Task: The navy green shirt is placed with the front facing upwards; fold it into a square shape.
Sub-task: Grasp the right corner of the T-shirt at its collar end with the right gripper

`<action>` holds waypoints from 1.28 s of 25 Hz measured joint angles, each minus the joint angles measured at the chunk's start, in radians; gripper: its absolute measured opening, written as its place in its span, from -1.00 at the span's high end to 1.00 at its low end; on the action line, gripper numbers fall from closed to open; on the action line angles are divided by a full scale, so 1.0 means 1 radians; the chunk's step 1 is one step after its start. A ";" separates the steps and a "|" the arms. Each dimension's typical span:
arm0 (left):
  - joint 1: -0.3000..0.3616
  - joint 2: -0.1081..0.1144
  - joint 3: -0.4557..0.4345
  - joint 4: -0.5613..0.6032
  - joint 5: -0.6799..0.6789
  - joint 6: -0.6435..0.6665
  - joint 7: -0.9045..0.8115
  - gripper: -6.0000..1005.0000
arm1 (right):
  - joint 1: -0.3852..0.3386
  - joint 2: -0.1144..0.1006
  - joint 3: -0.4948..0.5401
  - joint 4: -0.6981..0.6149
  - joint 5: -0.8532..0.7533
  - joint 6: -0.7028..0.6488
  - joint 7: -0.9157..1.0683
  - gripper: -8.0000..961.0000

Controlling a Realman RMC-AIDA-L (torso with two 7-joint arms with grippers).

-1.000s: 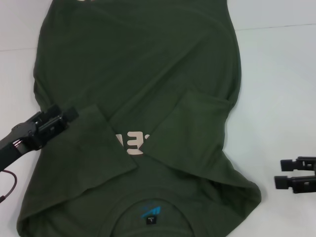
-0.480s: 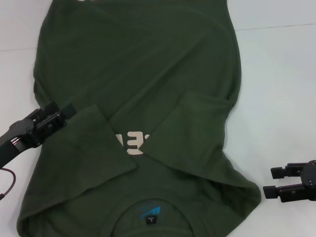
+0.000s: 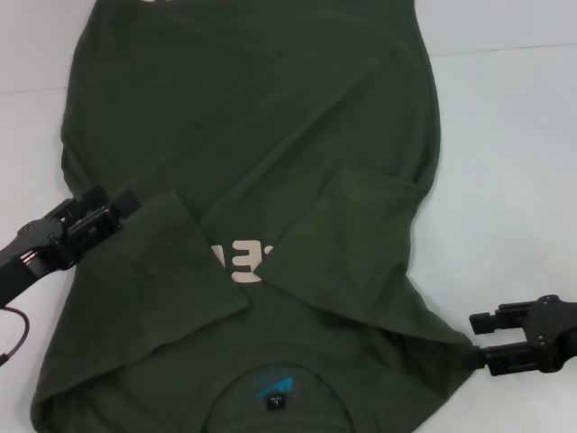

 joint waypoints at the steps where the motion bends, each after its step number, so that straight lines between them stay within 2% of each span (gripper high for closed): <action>1: 0.000 0.000 0.000 0.000 0.000 -0.001 0.000 -0.77 | 0.002 0.002 0.000 0.000 -0.001 0.002 0.001 -0.66; 7: 0.000 0.000 0.000 0.000 -0.001 -0.010 0.001 -0.77 | 0.020 0.010 -0.002 0.008 -0.037 0.018 0.006 -0.62; 16: 0.000 0.000 0.000 0.000 -0.002 -0.012 0.001 -0.77 | 0.030 0.010 0.006 0.015 -0.040 0.027 0.009 -0.58; 19: 0.000 0.000 0.000 0.000 -0.010 -0.013 0.001 -0.77 | 0.039 0.005 0.007 0.034 -0.041 0.027 0.011 -0.52; 26: 0.000 0.000 0.000 0.000 -0.015 -0.018 0.001 -0.77 | 0.053 -0.012 0.012 0.079 -0.038 0.012 0.035 -0.52; 32: 0.000 0.000 0.000 0.000 -0.016 -0.020 0.001 -0.77 | 0.054 -0.026 0.057 0.080 -0.035 -0.032 0.124 -0.52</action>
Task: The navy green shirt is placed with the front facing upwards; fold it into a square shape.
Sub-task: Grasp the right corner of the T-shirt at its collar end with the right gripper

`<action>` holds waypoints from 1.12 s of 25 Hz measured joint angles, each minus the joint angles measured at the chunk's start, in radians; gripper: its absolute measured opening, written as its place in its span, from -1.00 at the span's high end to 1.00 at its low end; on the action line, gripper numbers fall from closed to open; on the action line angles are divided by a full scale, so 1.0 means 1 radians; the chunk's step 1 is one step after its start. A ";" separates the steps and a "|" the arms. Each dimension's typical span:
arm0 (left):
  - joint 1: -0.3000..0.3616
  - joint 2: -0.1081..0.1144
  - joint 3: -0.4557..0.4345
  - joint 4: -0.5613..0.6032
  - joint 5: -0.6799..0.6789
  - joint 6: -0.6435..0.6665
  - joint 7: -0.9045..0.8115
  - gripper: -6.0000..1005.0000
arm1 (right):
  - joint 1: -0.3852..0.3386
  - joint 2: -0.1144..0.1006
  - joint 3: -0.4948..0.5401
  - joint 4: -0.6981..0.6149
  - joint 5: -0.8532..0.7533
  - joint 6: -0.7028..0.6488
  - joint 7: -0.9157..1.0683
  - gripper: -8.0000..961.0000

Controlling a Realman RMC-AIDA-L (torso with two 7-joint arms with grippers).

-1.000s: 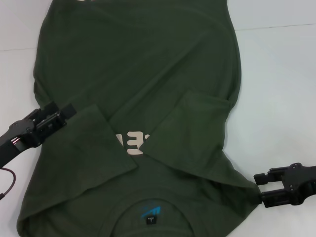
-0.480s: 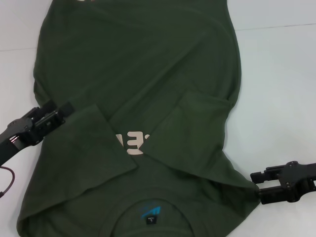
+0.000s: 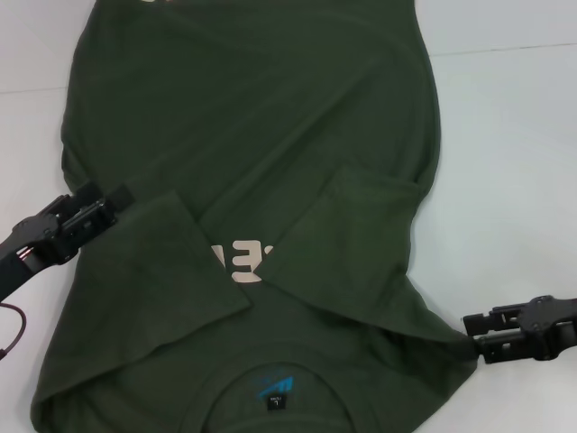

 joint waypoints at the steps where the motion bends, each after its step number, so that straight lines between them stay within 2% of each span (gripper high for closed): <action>1: 0.000 0.000 0.000 0.000 0.000 0.000 0.000 -0.77 | 0.000 -0.004 0.006 0.000 0.000 -0.008 0.017 -0.52; 4: -0.004 0.001 0.000 0.000 0.000 0.000 0.000 -0.77 | 0.000 -0.015 0.009 0.000 0.000 -0.021 0.064 -0.52; 8: -0.005 0.001 0.000 0.000 0.000 -0.001 0.000 -0.77 | 0.000 -0.018 0.009 0.005 -0.004 -0.019 0.112 -0.52; 16: -0.005 0.002 0.000 0.000 0.000 -0.001 0.000 -0.77 | 0.009 -0.042 0.008 0.094 -0.006 0.016 0.157 -0.52; 28: 0.002 0.002 0.000 -0.002 0.000 -0.004 0.000 -0.77 | 0.027 -0.047 0.000 0.149 -0.007 0.072 0.167 -0.52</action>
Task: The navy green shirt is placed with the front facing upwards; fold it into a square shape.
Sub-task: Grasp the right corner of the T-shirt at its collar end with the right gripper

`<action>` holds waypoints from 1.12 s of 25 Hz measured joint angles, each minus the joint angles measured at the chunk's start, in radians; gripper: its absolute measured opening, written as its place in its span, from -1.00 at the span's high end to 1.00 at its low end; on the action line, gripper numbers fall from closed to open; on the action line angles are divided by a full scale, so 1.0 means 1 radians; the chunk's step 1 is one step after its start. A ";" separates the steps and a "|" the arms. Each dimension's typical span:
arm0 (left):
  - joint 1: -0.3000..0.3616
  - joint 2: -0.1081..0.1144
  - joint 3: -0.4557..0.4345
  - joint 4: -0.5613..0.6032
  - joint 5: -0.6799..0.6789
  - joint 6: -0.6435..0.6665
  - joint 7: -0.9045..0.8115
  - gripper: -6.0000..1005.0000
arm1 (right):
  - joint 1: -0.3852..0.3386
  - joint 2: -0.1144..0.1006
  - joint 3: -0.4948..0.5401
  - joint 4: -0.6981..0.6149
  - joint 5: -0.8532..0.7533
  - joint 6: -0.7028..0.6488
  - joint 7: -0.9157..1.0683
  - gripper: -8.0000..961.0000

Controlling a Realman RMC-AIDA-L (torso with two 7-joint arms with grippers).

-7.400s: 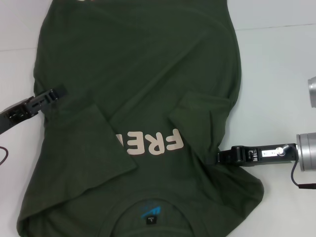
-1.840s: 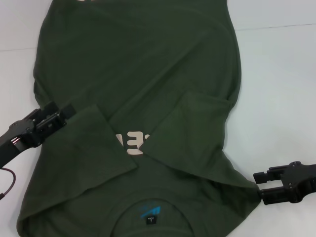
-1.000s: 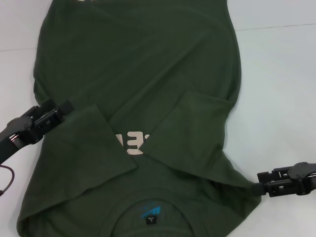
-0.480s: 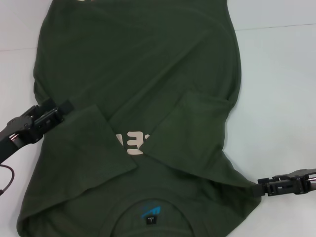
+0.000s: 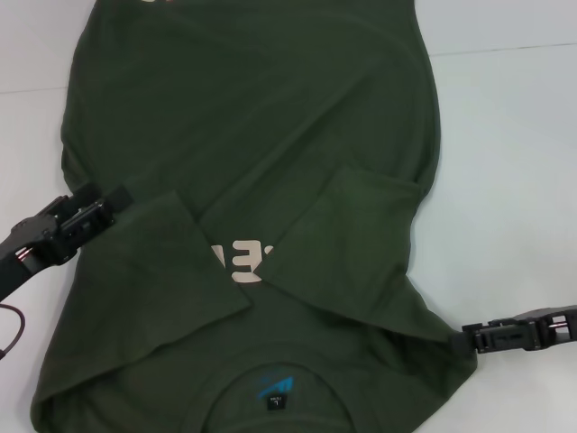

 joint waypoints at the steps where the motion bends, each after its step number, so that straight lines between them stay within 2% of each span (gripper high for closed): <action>1: 0.000 0.000 0.000 0.000 0.000 0.000 0.000 -0.77 | 0.002 0.000 -0.001 0.005 0.000 0.004 0.002 -0.52; 7: -0.001 0.000 0.000 0.000 0.000 -0.003 0.000 -0.77 | 0.006 -0.004 0.000 0.032 -0.001 0.020 0.007 -0.52; 19: 0.002 0.000 0.000 0.000 0.000 -0.016 0.000 -0.77 | 0.024 -0.012 -0.004 0.084 0.000 0.063 0.035 -0.14; 22: 0.003 0.000 -0.002 0.000 0.000 -0.016 0.000 -0.77 | 0.027 -0.013 -0.005 0.085 0.000 0.063 0.042 0.31; 28: 0.005 0.000 -0.012 0.000 0.000 -0.017 0.000 -0.77 | 0.024 -0.014 -0.004 0.086 0.000 0.056 0.048 0.57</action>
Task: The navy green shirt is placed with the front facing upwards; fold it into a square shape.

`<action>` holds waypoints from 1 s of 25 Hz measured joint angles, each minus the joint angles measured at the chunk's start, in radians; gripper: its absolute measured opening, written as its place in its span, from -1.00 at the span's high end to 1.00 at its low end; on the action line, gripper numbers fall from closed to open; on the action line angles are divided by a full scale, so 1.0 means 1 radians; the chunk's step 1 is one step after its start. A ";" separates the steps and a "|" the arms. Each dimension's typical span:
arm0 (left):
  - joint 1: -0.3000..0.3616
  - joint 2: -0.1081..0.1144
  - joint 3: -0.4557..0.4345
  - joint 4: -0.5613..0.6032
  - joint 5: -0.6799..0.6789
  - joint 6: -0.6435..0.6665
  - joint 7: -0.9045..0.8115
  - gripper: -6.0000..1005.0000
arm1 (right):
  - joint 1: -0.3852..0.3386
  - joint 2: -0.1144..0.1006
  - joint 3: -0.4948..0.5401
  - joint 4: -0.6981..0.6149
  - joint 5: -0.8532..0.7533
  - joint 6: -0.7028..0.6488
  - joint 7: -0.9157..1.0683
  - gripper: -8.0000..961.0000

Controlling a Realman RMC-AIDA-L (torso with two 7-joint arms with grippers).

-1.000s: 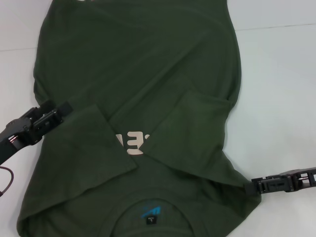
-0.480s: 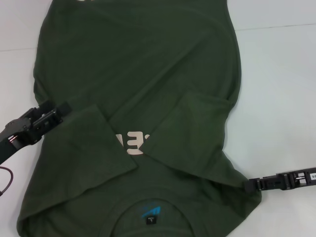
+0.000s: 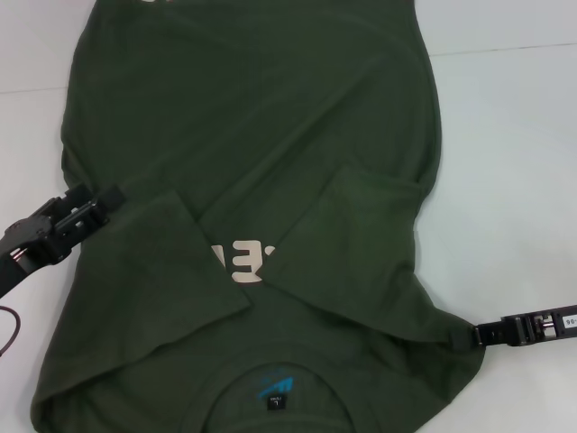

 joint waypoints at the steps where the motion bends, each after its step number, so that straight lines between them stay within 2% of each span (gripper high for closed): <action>1: 0.000 0.000 0.000 0.000 0.000 0.000 0.000 -0.77 | -0.002 0.000 0.001 0.000 0.000 0.000 0.002 0.61; 5: 0.000 0.000 0.000 0.000 0.000 -0.002 0.000 -0.77 | -0.010 -0.004 0.006 0.000 0.000 -0.002 0.009 0.78; 12: 0.001 0.000 0.000 0.000 0.000 -0.005 -0.028 -0.77 | -0.031 -0.007 0.016 0.002 0.005 0.000 -0.027 0.83; 17: 0.015 0.013 -0.002 0.030 0.018 0.010 -0.104 -0.77 | -0.050 -0.004 0.028 0.002 0.007 -0.011 -0.050 0.83; 21: 0.028 0.024 0.000 0.070 0.045 0.019 -0.153 -0.77 | -0.088 -0.006 0.062 0.013 0.008 -0.015 -0.067 0.83; 25: 0.033 0.032 -0.001 0.100 0.084 0.030 -0.177 -0.77 | -0.140 -0.007 0.151 0.017 0.008 -0.016 -0.089 0.83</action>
